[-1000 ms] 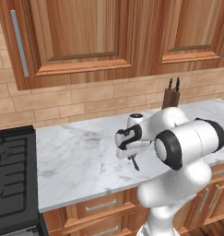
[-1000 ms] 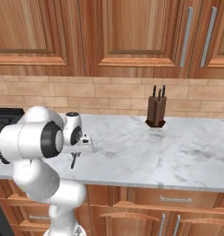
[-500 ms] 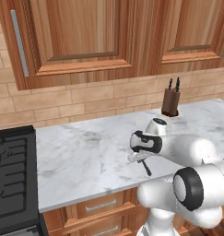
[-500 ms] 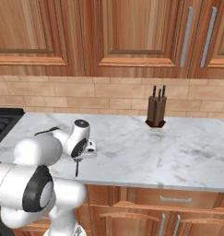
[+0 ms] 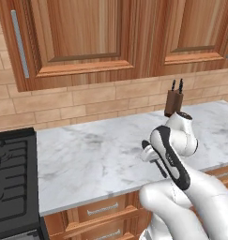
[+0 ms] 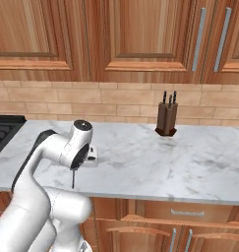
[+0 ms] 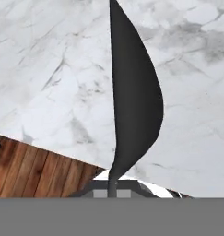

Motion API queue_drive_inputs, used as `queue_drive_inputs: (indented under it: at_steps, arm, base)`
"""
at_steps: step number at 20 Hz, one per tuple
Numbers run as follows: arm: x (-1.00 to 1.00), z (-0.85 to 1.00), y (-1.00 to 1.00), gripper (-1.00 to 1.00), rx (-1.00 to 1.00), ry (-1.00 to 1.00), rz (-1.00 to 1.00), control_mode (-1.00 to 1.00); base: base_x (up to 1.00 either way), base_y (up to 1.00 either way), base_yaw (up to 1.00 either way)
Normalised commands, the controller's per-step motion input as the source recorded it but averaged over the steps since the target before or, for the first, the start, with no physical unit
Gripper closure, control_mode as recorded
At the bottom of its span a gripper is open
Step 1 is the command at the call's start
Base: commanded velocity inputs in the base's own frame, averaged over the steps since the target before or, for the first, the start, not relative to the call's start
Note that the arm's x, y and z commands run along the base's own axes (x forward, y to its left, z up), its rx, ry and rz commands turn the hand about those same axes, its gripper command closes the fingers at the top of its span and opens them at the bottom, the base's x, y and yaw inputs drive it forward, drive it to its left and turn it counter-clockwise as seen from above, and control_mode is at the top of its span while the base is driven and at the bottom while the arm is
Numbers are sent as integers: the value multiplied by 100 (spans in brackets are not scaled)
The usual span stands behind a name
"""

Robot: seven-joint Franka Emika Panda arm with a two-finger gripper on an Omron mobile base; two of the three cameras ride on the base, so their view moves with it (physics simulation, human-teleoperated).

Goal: Take the fork and place it on the left side of the plate. Then take the spoon and place it on the right side of the plate. Make sure they're directly next to the plate.

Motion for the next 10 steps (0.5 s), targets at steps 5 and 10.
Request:
queue_drive_inputs:
  at_steps: [5,10]
  arm:
    - [-75,98,-9,100,6,0,-6,-100]
    - [-45,92,0,100,0,-1,-11,-100]
  base:
    - [0,0,0]
    - [0,0,0]
